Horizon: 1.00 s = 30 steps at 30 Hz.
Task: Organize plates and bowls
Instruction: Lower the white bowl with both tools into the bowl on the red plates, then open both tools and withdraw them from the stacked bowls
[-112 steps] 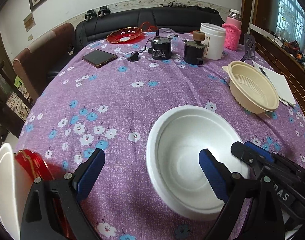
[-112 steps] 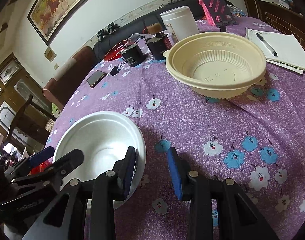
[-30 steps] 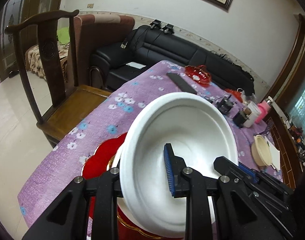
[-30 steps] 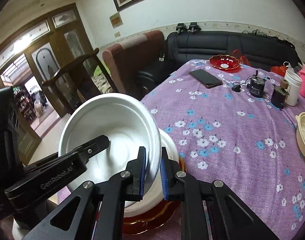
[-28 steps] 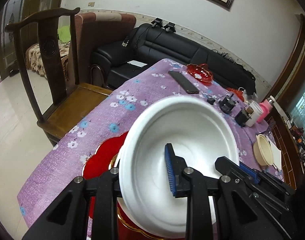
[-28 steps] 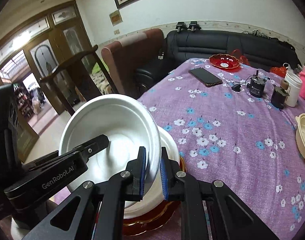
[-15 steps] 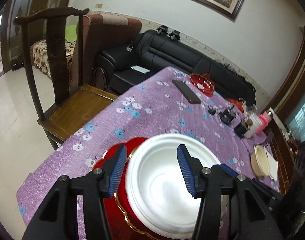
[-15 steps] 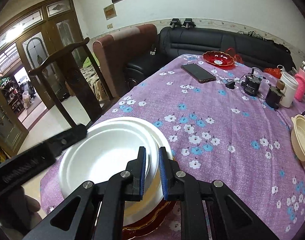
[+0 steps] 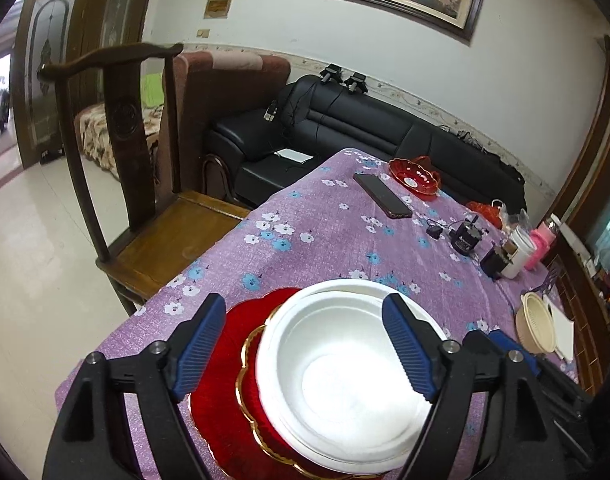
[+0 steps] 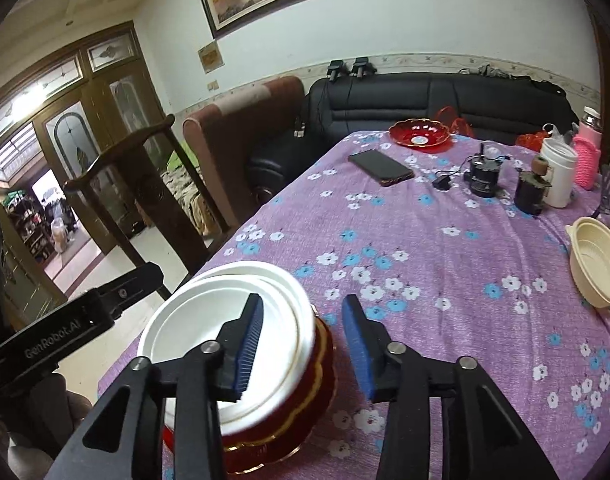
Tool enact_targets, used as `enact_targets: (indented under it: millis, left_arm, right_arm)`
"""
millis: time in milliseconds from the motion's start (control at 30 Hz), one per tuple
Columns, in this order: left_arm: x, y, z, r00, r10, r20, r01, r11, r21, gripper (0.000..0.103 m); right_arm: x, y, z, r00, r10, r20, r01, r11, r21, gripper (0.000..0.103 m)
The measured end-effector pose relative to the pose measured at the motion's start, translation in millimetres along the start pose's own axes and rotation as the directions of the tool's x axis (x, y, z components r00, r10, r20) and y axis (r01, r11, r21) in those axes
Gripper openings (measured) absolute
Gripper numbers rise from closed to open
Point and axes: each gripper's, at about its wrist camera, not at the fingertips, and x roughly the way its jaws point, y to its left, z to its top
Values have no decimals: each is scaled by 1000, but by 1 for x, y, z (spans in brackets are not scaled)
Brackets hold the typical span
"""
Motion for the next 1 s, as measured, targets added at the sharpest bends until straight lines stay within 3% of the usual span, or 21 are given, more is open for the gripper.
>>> enact_targets:
  millis: [133, 467, 1000]
  left_arm:
    - [-7, -18, -4, 1000, 18, 22, -19, 998, 59, 88]
    - [-12, -64, -22, 1000, 24, 18, -27, 977, 211, 88]
    - [-16, -150, -51, 999, 35, 15, -39, 912, 408, 88]
  right_arm:
    - [-6, -12, -2, 1000, -7, 4, 7, 1000, 21, 51]
    - [-22, -45, -11, 1000, -23, 12, 22, 996, 90, 53]
    - [-72, -130, -25, 993, -99, 65, 83, 972, 218, 57]
